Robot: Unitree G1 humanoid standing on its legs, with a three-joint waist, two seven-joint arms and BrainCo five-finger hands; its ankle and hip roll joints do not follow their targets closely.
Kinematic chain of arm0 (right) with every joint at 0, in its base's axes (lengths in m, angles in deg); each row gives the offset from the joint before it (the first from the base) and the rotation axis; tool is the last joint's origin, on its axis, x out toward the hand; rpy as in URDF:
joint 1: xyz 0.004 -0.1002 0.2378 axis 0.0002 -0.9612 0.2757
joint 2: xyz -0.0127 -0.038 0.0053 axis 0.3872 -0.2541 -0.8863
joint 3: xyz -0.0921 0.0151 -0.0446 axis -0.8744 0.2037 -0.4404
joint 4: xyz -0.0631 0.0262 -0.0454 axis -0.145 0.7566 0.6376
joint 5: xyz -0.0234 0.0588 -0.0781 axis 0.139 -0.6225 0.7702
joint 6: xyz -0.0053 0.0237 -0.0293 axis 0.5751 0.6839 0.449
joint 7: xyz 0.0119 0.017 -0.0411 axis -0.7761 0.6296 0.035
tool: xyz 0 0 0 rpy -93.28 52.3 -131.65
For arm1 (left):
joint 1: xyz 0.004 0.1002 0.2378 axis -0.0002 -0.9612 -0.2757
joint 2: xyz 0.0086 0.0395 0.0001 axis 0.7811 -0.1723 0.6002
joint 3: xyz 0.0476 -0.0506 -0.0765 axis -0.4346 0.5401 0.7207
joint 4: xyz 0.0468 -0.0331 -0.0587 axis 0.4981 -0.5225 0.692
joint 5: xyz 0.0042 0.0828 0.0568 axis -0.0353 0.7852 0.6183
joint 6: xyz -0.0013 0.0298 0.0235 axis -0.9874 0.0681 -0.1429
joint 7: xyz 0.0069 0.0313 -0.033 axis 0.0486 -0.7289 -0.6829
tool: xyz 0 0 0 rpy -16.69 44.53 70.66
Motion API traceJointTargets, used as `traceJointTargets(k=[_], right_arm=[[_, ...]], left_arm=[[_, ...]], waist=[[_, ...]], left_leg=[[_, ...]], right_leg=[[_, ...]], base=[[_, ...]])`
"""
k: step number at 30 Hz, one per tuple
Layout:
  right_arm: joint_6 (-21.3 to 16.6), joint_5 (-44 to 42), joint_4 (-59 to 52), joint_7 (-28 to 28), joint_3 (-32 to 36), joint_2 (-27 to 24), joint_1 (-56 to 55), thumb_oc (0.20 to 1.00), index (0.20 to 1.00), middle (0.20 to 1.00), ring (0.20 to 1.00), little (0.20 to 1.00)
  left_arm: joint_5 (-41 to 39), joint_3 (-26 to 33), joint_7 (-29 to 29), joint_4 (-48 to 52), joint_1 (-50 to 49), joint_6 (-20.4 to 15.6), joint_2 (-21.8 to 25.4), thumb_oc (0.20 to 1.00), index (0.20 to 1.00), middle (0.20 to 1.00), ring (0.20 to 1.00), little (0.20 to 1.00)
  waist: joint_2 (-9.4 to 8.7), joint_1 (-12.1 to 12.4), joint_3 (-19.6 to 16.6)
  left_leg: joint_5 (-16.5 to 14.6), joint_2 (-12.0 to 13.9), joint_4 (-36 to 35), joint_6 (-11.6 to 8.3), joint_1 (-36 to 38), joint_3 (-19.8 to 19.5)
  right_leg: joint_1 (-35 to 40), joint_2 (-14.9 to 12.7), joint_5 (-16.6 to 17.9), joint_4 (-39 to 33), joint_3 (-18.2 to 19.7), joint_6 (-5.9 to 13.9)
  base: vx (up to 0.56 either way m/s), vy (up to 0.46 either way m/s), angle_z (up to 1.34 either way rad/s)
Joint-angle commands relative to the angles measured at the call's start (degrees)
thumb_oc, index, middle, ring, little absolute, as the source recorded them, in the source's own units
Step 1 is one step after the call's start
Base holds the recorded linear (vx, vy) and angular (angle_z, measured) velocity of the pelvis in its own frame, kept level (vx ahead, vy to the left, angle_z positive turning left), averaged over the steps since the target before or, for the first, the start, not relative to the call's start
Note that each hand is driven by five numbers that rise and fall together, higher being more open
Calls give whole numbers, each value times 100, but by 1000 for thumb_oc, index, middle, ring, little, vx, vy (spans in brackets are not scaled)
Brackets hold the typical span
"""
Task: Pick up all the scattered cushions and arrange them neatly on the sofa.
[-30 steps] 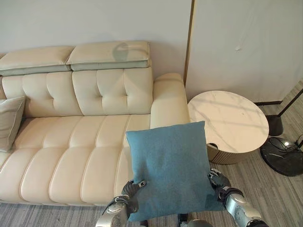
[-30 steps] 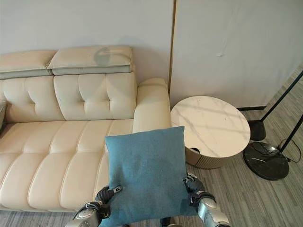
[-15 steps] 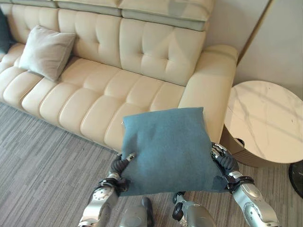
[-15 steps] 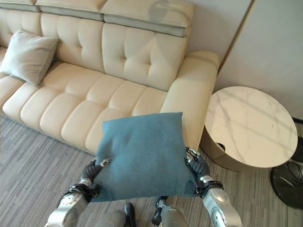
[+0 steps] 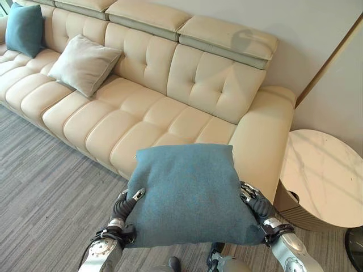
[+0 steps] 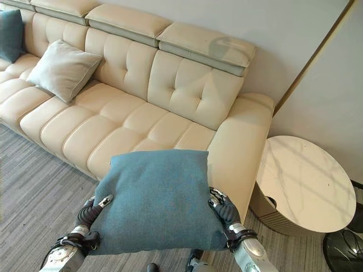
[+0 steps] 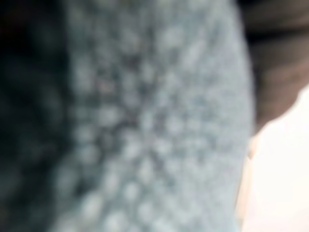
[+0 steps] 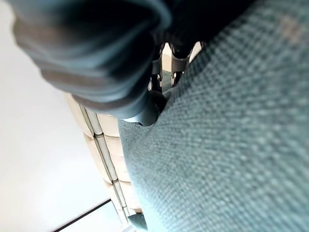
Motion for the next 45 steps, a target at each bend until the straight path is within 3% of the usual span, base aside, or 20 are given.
traceJointTargets(k=[1,2,6,11,12,16,20,23,24,28,29,32,33,35,36,37,40,42,44,45], right_arm=[[-443,-106,-576,-419,-340,215,619,200,200,200,200,200],[-462,-210,-640,-439,-399,206,667,200,200,200,200,200],[-407,-398,-586,-494,-621,207,825,200,200,200,200,200],[-425,-487,-682,-504,-737,82,919,200,200,200,200,200],[-488,-475,-687,-417,-593,-26,875,200,200,200,200,200],[-529,-589,-734,-449,-448,-80,679,200,200,200,200,200],[-554,-515,-806,-440,-348,-176,545,200,200,200,200,200],[-608,-360,-740,-281,-192,-196,547,200,200,200,200,200],[-580,-342,-754,-293,-200,-158,540,200,200,200,200,200],[-523,-265,-762,-283,-231,-25,463,200,200,200,200,200],[-507,-212,-741,-306,-313,86,449,200,200,200,200,200],[-473,-170,-740,-315,-363,119,471,200,200,200,200,200],[-470,-136,-712,-295,-459,156,559,200,200,200,200,200],[-463,-103,-690,-267,-482,193,592,200,200,200,200,200],[-470,-119,-673,-239,-473,245,627,200,200,200,200,200],[-486,-212,-618,-237,-450,250,700,200,200,200,200,200],[-503,-296,-626,-244,-435,216,772,200,200,200,200,200],[-531,-304,-626,-261,-450,204,821,200,200,200,200,200],[-514,-286,-588,-265,-482,206,858,200,200,200,200,200],[-495,-299,-519,-267,-542,263,925,200,200,200,200,200]], left_arm=[[44,-17,169,1019,398,-811,37,200,200,200,200,200],[11,-44,161,1085,410,-811,10,200,200,200,200,200],[9,52,80,1129,387,-844,-57,200,200,200,200,200],[-73,84,-6,1238,300,-826,-189,200,200,200,200,200],[-176,13,-6,1223,343,-812,-255,200,200,200,200,200],[-257,6,135,1299,376,-799,-188,200,200,200,200,200],[-333,51,134,1383,308,-799,-78,200,200,200,200,200],[-218,35,116,1336,408,-858,-146,200,200,200,200,200],[-226,31,141,1326,413,-863,-177,200,200,200,200,200],[-216,-100,203,1296,459,-841,-31,200,200,200,200,200],[-145,-162,174,1308,547,-811,102,200,200,200,200,200],[-130,-197,144,1306,595,-793,195,200,200,200,200,200],[-126,-202,82,1339,626,-810,257,200,200,200,200,200],[-101,-197,56,1362,659,-800,269,200,200,200,200,200],[-67,-212,41,1369,708,-794,284,200,200,200,200,200],[-39,-212,47,1364,770,-816,289,200,200,200,200,200],[-28,-206,84,1371,841,-838,305,200,200,200,200,200],[-18,-193,76,1299,940,-824,261,200,200,200,200,200],[22,-153,63,1254,990,-824,213,200,200,200,200,200],[94,-65,56,1263,992,-840,151,200,200,200,200,200]], waist=[[-51,-33,-18],[-74,-40,-72],[-166,50,-144],[-141,155,-72],[-87,198,70],[-109,117,237],[-131,177,289],[-65,62,258],[-26,52,200],[-120,55,44],[-165,69,-1],[-142,26,22],[-86,-26,90],[-52,-46,113],[-32,-105,157],[30,-178,231],[46,-175,293],[16,-174,322],[-42,-121,276],[-118,-4,170]], left_leg=[[-127,145,-174,-64,-346,-240],[-61,96,-174,-72,-413,-412],[35,-29,-174,-112,-503,-728],[137,-121,-174,-125,-517,-1096],[268,-185,-93,-192,-601,-1402],[55,-19,609,-273,-1034,-1129],[554,351,57,-527,-1315,-1170],[740,592,-174,-680,-1511,-593],[688,608,-174,-690,-1435,-579],[499,360,-62,-431,-1180,-494],[246,176,147,-196,-1166,-493],[160,82,101,-30,-1049,-531],[99,-28,-58,151,-857,-469],[68,-65,-122,198,-767,-447],[46,-54,-174,194,-680,-446],[22,3,-174,125,-608,-430],[-25,52,-174,59,-518,-284],[-77,59,-174,14,-379,-163],[-129,67,-174,-31,-296,13],[-224,90,-174,-89,-170,238]], right_leg=[[440,502,-1348,210,870,422],[482,745,-1538,294,1175,280],[727,945,-1491,-268,1395,86],[918,983,-1498,-541,1152,63],[1006,914,-1599,-557,741,-3],[1059,738,-1620,-567,182,-64],[1061,659,-1766,-567,-190,-58],[1252,551,-1893,-567,-363,-36],[1336,546,-1926,-567,-332,-16],[1653,231,-1908,-505,-200,136],[1490,-38,-1910,92,-49,252],[1126,-216,-1834,869,97,260],[700,-459,-1401,1654,211,362],[587,-513,-1327,1932,277,375],[352,-337,-1440,2130,521,334],[-87,111,-1777,1962,767,266],[-124,236,-1661,1327,523,259],[-186,375,-1401,697,255,382],[-186,364,-1255,298,-262,458],[-53,324,-1151,-5,-978,502]], base=[[-31,-32,43],[14,-31,35],[20,-90,50],[-2,-102,48],[-92,-76,83],[-62,-33,173],[65,50,90],[254,245,34],[403,329,25],[497,414,-5],[396,418,-9],[246,385,-5],[143,374,-6],[123,263,8],[141,205,23],[116,126,3],[89,27,-38],[133,-24,-9],[209,-57,-29],[191,-57,-51]])
